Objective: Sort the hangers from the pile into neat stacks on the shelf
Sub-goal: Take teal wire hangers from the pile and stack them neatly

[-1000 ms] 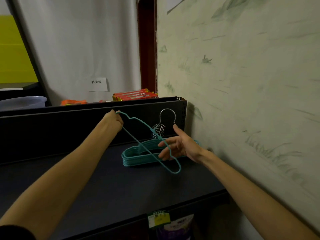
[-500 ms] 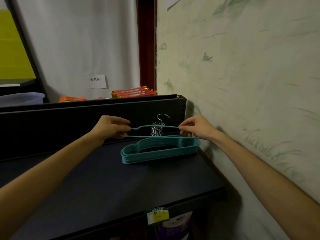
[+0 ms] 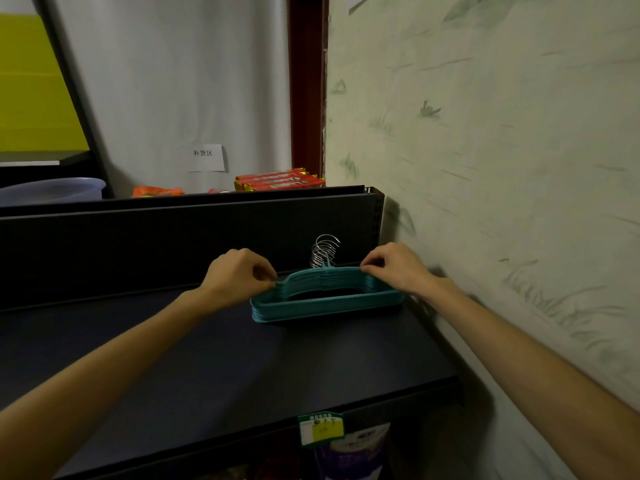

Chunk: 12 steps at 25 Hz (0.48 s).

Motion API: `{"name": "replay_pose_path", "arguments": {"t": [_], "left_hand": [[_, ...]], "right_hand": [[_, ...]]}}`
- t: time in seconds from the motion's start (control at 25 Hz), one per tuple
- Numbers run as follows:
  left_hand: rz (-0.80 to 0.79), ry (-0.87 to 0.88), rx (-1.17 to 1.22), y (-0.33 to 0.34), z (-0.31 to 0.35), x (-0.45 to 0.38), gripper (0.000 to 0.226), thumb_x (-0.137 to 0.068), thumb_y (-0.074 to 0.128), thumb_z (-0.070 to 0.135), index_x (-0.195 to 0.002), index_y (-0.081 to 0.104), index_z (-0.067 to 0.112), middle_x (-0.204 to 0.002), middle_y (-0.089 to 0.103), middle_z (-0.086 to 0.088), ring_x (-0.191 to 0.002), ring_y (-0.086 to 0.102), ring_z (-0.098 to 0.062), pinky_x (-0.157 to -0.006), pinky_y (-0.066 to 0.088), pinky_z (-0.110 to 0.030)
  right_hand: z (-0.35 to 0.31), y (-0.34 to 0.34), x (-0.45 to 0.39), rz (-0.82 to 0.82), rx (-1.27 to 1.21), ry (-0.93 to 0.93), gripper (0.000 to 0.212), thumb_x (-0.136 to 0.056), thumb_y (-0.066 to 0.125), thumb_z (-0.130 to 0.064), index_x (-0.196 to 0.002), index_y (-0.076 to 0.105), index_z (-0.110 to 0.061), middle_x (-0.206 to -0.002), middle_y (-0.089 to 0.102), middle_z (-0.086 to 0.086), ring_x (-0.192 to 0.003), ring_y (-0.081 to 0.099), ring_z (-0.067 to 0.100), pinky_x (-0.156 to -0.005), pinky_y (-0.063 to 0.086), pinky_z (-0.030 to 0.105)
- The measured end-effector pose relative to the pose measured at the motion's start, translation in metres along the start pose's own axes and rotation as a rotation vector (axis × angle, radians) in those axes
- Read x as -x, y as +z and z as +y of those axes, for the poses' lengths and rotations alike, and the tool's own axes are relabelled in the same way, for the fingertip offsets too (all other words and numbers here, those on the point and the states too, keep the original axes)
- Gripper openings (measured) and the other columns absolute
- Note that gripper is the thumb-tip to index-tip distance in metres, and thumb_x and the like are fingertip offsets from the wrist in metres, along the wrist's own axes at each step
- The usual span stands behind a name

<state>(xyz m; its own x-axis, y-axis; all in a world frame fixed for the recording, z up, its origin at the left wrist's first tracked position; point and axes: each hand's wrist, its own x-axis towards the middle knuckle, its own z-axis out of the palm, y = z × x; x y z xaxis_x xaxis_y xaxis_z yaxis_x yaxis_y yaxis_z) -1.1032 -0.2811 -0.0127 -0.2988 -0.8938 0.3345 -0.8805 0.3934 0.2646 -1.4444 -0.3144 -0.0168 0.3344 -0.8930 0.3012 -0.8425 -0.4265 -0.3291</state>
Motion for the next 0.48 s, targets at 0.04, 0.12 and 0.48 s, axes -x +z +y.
{"name": "replay_pose_path", "arguments": {"t": [0.04,0.12,0.48], "left_hand": [[0.003,-0.005,0.001,0.001,0.0,-0.002,0.008,-0.085,0.079,0.032,-0.093,0.078,0.034,-0.084,0.073,0.016,-0.072,0.067,0.002,-0.066,0.06,-0.023],[-0.01,-0.021,-0.011,0.001,0.0,-0.005,0.01,-0.085,0.078,0.032,-0.095,0.077,0.035,-0.084,0.073,0.015,-0.072,0.066,0.002,-0.066,0.06,-0.024],[-0.104,-0.01,-0.072,0.006,0.0,-0.014,0.013,-0.085,0.078,0.04,-0.096,0.079,0.032,-0.084,0.068,0.018,-0.072,0.065,0.001,-0.063,0.057,-0.02]], "right_hand": [[0.0,0.0,0.0,0.002,-0.008,-0.001,0.018,-0.093,0.068,-0.03,-0.107,0.077,-0.023,-0.108,0.074,-0.006,-0.094,0.063,0.005,-0.088,0.054,0.031],[0.001,0.0,-0.002,-0.011,-0.029,-0.003,0.019,-0.093,0.069,-0.027,-0.108,0.077,-0.02,-0.108,0.075,-0.004,-0.095,0.064,0.005,-0.09,0.054,0.029],[0.002,0.0,-0.01,-0.104,0.104,-0.016,0.026,-0.091,0.07,-0.033,-0.114,0.074,-0.022,-0.112,0.073,-0.004,-0.098,0.065,0.009,-0.088,0.053,0.028]]}}
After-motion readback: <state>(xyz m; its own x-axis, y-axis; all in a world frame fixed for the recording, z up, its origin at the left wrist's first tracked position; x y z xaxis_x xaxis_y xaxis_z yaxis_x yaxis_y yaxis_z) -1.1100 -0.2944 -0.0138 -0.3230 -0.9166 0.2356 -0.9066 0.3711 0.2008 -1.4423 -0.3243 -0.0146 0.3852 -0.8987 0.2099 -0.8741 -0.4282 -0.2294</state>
